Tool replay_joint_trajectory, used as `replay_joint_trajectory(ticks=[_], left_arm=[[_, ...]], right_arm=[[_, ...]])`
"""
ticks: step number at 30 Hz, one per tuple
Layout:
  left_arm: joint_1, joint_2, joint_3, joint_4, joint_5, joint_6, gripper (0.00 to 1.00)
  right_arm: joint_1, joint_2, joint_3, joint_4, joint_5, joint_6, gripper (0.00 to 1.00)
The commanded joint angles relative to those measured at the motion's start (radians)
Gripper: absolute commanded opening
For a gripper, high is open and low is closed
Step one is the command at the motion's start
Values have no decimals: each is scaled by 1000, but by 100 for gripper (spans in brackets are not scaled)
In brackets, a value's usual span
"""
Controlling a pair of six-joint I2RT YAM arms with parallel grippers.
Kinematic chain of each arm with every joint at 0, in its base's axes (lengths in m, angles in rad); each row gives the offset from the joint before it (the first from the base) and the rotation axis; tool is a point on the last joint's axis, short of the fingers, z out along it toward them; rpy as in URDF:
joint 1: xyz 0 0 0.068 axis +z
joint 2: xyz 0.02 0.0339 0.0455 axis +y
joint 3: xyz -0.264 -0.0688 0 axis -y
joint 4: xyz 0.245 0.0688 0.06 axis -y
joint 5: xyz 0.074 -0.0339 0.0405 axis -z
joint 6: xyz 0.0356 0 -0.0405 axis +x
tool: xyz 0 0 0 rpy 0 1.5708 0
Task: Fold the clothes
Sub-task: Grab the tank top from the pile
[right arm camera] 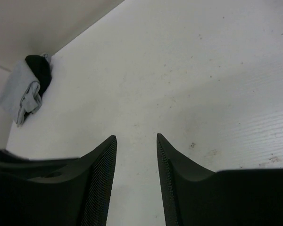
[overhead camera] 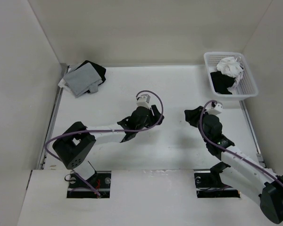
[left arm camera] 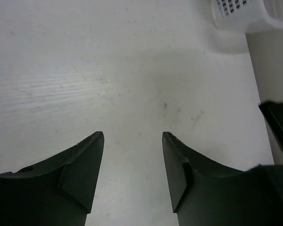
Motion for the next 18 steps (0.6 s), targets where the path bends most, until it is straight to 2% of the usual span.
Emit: replay_joint_trajectory(ticks=[1,3,4,5,8,10,14,18], left_arm=[[-100,-22,3,14,-4,94,51],[-146,-9,-4,31,-4,107,52],[-165,-2,-9,46,-4,113,52],[-179,4,-15,65,-1,121,51],[-211,3,-55,143,5,151,50],[-222,-14,-91,192,-3,174,49],[-219,-31,-136,264,-9,196,46],[-202,-45,-154,283,-1,187,47]], right_arm=[[-51,48,165,-70,39,-2,44],[-76,100,240,-75,38,-14,42],[-90,126,277,-77,36,-27,38],[-103,155,318,-84,34,-45,33],[-171,239,450,-116,48,-80,11],[-241,308,551,-142,50,-100,3],[-404,471,732,-170,50,-139,2],[-580,678,941,-215,42,-154,11]])
